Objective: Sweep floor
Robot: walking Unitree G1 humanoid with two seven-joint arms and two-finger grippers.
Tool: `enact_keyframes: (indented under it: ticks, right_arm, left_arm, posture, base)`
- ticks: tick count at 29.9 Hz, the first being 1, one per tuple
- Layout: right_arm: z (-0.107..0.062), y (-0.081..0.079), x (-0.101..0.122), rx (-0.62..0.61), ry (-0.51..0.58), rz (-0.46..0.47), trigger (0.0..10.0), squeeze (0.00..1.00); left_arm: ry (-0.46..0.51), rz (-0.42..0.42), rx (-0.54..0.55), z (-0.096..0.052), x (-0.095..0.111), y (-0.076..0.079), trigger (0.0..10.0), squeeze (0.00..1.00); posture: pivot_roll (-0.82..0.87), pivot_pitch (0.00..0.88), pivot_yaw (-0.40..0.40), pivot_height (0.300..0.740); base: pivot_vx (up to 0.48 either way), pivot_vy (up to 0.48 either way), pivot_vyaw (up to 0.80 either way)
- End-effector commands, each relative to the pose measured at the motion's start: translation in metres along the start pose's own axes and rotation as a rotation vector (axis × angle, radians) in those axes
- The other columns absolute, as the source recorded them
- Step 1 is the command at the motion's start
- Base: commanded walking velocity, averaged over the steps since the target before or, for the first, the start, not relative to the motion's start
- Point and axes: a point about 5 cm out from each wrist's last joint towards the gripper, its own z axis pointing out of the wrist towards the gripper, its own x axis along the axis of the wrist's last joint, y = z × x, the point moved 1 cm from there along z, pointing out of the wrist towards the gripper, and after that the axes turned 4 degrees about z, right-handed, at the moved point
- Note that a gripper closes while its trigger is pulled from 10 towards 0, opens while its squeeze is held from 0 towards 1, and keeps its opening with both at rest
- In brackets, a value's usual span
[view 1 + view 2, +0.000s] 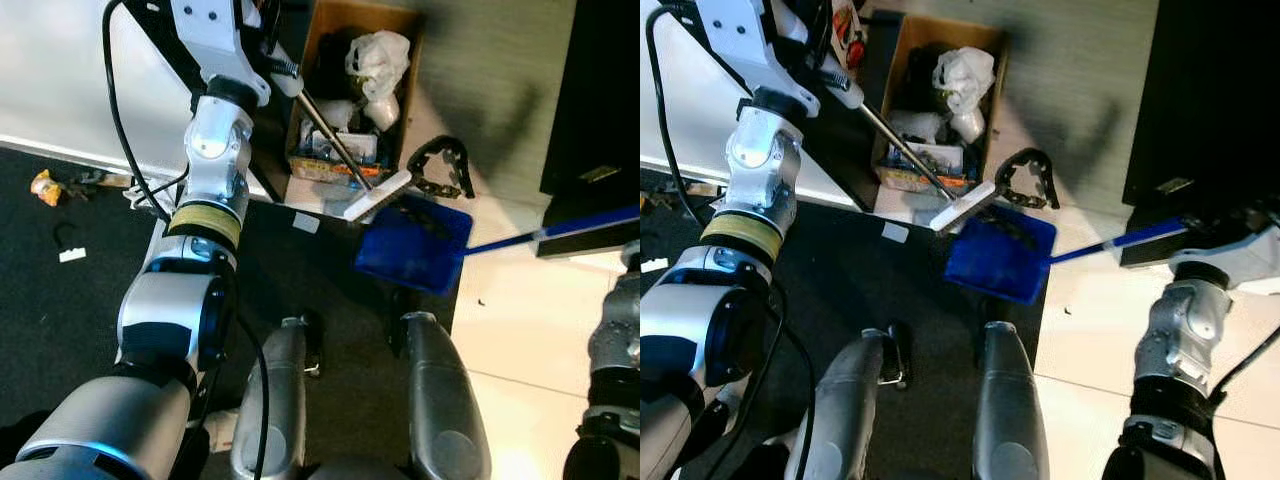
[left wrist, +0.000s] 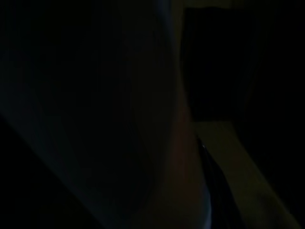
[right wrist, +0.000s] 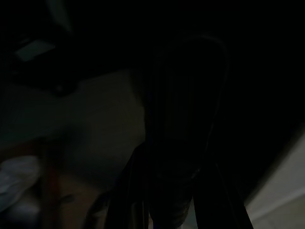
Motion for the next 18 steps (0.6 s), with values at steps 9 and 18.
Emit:
enact_keyframes:
  ticks: [9, 18]
  right_arm:
    - [-0.022, 0.008, -0.024, -0.059, -0.063, 0.023, 10.0, 0.00]
    - [-0.026, -0.002, -0.033, -0.038, -0.086, 0.032, 10.0, 0.00]
  left_arm:
    - [-0.092, -0.053, -0.005, -0.016, -0.023, -0.004, 10.0, 0.00]
    - [-0.212, -0.254, -0.485, -0.025, -0.033, 0.051, 10.0, 0.00]
  posture:
    - [-0.07, 0.472, 0.100, 0.731]
    - [-0.06, 0.465, 0.106, 0.731]
  base:
    - [0.000, 0.000, 0.00]
    - [0.000, 0.000, 0.00]
